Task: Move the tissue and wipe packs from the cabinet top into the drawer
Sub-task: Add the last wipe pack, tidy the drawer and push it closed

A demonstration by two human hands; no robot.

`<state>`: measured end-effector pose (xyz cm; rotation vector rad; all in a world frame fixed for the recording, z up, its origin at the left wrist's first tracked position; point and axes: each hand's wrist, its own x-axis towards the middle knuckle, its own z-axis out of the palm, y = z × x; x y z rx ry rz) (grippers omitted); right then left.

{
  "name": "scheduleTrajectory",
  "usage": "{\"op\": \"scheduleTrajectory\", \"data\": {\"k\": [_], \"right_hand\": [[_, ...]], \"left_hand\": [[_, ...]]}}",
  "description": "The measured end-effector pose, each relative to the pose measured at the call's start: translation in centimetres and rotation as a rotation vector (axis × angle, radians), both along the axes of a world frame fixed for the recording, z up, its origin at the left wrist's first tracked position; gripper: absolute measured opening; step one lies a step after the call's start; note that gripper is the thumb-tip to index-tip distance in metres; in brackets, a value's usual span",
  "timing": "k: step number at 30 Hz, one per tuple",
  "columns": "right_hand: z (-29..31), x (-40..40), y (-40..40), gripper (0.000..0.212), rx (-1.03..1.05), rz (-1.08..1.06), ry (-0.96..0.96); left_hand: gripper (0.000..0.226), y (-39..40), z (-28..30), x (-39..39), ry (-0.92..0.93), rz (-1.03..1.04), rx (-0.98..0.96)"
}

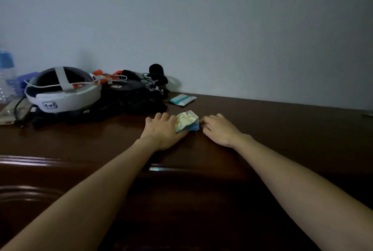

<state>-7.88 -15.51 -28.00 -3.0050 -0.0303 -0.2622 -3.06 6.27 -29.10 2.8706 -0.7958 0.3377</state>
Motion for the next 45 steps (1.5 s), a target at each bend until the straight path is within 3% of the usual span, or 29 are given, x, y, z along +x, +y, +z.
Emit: {"op": "scheduleTrajectory", "data": {"k": [3, 8, 11, 13, 15, 17, 19, 20, 22, 25, 28, 33, 35, 38, 45], "right_hand": [[-0.7, -7.4, 2.4, 0.012, 0.162, -0.006, -0.173], [-4.3, -18.9, 5.9, 0.031, 0.309, -0.001, -0.549], [-9.7, -24.7, 7.3, 0.03, 0.384, 0.03, -0.63], [-15.2, -27.3, 8.1, 0.028, 0.477, -0.05, -0.434], [-21.2, -29.4, 8.8, 0.023, 0.817, -0.259, -0.079], [-26.5, -31.2, 8.9, 0.022, 1.209, -0.6, 0.219], [-30.2, -32.5, 8.1, 0.03, 1.418, -0.846, 0.35], [-31.8, -32.8, 7.6, 0.031, 1.428, -0.898, 0.373], [-34.6, -32.5, 6.8, 0.028, 1.314, -0.88, 0.412], [-37.1, -31.2, 7.2, 0.017, 0.985, -0.691, 0.602], [-38.9, -28.6, 7.3, 0.01, 0.802, -0.558, 0.595], [-42.4, -25.2, 5.1, 0.055, 0.257, -0.467, 0.436], [-44.2, -24.7, 4.5, 0.067, 0.203, -0.47, 0.506], [-46.7, -25.1, 4.5, 0.055, 0.204, -0.469, 0.592], [-49.4, -24.3, 4.3, 0.05, 0.273, -0.486, 0.483]], "left_hand": [[0.078, 0.8, -0.6, -6.7, -0.044, -0.042, -0.09], [0.068, 3.1, -4.0, -18.1, -0.273, -0.049, -0.335], [0.067, 4.4, -9.4, -23.2, -0.25, -0.066, -0.406], [0.068, 5.3, -13.7, -25.8, -0.136, -0.024, -0.355], [0.068, 6.3, -18.2, -27.7, 0.035, 0.038, -0.316], [0.07, 7.4, -22.6, -28.8, 0.205, 0.117, -0.293], [0.075, 8.1, -26.4, -29.4, 0.323, 0.198, -0.243], [0.077, 8.3, -28.0, -29.5, 0.365, 0.231, -0.214], [0.077, 8.4, -30.8, -29.8, 0.425, 0.274, -0.186], [0.074, 8.2, -33.9, -30.3, 0.497, 0.287, -0.186], [0.075, 7.5, -35.9, -30.2, 0.538, 0.282, -0.145], [0.077, 7.0, -38.8, -29.8, 0.543, 0.262, -0.117], [0.074, 7.0, -39.9, -29.7, 0.55, 0.266, -0.102], [0.071, 6.9, -41.3, -29.6, 0.552, 0.284, -0.08], [0.067, 6.4, -43.3, -29.2, 0.576, 0.329, -0.097]]}}
